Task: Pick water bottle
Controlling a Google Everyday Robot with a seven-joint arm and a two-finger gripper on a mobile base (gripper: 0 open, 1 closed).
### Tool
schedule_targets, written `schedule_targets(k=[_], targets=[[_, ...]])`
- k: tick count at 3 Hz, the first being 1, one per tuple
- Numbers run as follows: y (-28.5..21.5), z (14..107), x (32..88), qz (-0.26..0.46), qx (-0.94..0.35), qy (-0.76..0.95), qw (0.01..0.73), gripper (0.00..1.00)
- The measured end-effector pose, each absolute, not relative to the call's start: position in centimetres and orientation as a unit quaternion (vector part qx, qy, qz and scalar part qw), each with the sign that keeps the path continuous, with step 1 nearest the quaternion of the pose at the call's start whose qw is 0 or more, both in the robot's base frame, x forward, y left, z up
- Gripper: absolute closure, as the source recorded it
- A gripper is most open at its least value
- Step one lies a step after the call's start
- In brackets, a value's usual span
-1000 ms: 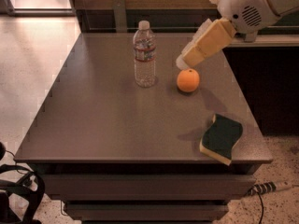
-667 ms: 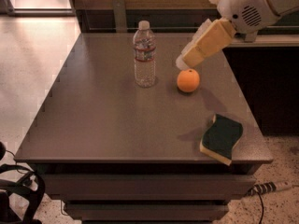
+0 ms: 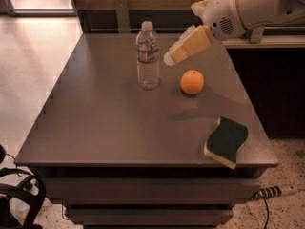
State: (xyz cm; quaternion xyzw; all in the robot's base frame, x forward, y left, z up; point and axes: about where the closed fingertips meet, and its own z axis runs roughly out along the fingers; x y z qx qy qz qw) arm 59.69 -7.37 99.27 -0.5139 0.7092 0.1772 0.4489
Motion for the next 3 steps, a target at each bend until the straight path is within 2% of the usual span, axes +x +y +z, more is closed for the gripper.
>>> schedule_targets(k=[3], targets=[[-3.7,94.1,66.4,0.296,-0.45,0.65,0.536,0.0]])
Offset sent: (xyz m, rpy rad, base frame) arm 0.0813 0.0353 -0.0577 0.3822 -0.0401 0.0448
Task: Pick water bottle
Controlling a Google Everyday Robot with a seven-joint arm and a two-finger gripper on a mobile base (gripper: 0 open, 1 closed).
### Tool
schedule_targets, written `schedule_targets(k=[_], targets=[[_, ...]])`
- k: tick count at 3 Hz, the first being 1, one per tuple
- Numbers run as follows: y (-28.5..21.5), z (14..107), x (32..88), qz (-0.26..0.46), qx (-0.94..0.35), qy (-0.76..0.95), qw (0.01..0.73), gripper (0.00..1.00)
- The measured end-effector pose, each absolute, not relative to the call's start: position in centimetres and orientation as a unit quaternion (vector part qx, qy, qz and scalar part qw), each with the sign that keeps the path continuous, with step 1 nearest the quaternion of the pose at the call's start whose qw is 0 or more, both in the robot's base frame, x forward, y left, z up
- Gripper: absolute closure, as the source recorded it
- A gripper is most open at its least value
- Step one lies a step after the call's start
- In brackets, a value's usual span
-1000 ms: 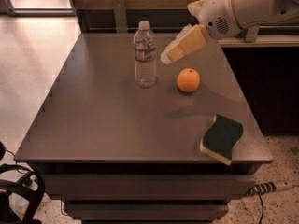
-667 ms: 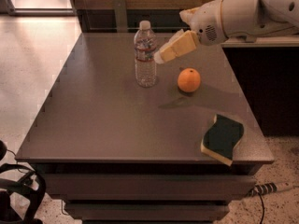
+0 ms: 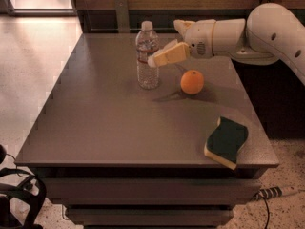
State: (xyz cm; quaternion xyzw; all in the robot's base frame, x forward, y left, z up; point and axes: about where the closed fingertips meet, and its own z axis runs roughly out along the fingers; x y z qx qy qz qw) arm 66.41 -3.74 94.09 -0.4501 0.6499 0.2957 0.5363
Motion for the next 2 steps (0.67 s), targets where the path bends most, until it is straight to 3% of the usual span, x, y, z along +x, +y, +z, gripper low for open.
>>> schedule_targets(k=[2], targets=[[-1.92,92.95,66.69,0.337,-0.426,0.61,0.577,0.0]])
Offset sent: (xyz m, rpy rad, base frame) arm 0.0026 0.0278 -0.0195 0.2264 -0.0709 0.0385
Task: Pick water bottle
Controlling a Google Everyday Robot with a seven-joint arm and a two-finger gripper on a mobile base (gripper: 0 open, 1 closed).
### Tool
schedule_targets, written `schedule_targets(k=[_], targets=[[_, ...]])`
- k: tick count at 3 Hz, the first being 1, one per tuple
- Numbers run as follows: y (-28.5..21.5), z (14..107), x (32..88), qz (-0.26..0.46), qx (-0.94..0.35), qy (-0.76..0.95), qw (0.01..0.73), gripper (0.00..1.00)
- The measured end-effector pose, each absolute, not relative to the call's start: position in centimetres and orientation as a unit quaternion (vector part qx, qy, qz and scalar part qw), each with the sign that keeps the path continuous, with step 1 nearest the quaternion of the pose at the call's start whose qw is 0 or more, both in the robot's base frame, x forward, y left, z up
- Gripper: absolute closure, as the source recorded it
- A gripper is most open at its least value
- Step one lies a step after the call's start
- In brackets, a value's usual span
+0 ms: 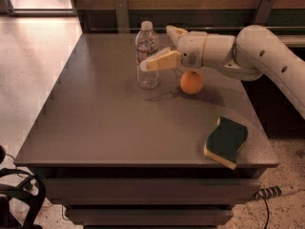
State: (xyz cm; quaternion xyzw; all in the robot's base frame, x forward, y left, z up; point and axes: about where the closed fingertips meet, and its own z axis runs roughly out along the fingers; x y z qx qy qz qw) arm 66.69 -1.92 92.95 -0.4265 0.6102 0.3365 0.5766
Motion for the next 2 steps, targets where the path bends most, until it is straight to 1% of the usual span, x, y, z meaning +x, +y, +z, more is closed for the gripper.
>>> schedule_targets(k=[1,2], targets=[[-0.8,92.31,66.78,0.355,-0.42,0.598,0.583,0.15],[-0.22,92.16,66.76,0.361,-0.419,0.594,0.583,0.46]])
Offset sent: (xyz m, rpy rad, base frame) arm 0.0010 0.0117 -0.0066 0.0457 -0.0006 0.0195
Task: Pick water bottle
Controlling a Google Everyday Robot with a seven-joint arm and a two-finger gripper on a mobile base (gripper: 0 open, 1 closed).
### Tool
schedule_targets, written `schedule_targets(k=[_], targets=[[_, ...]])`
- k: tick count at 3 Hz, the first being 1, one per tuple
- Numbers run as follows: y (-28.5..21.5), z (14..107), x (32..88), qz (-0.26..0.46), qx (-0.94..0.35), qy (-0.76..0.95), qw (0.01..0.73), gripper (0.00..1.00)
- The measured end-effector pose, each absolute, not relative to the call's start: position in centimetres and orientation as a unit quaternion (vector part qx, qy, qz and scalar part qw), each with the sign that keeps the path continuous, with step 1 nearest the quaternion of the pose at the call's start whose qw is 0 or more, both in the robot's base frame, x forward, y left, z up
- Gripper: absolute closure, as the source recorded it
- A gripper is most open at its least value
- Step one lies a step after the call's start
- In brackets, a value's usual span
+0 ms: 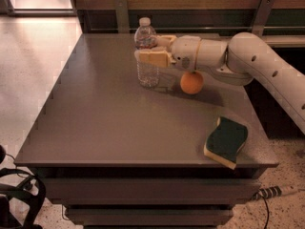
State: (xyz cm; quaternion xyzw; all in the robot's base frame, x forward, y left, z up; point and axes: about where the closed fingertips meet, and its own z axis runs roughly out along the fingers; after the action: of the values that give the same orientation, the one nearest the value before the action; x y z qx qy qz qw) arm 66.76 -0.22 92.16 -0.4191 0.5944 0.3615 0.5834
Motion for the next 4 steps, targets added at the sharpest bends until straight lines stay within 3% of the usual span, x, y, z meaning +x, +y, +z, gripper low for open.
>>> schedule_targets(k=[2,3,4], targets=[[0.35,92.21,66.66,0.364,-0.422,0.592,0.582,0.94],[0.61,92.26,66.61,0.366,-0.423,0.591,0.582,1.0],[0.61,92.26,66.61,0.366,-0.423,0.591,0.582,1.0]])
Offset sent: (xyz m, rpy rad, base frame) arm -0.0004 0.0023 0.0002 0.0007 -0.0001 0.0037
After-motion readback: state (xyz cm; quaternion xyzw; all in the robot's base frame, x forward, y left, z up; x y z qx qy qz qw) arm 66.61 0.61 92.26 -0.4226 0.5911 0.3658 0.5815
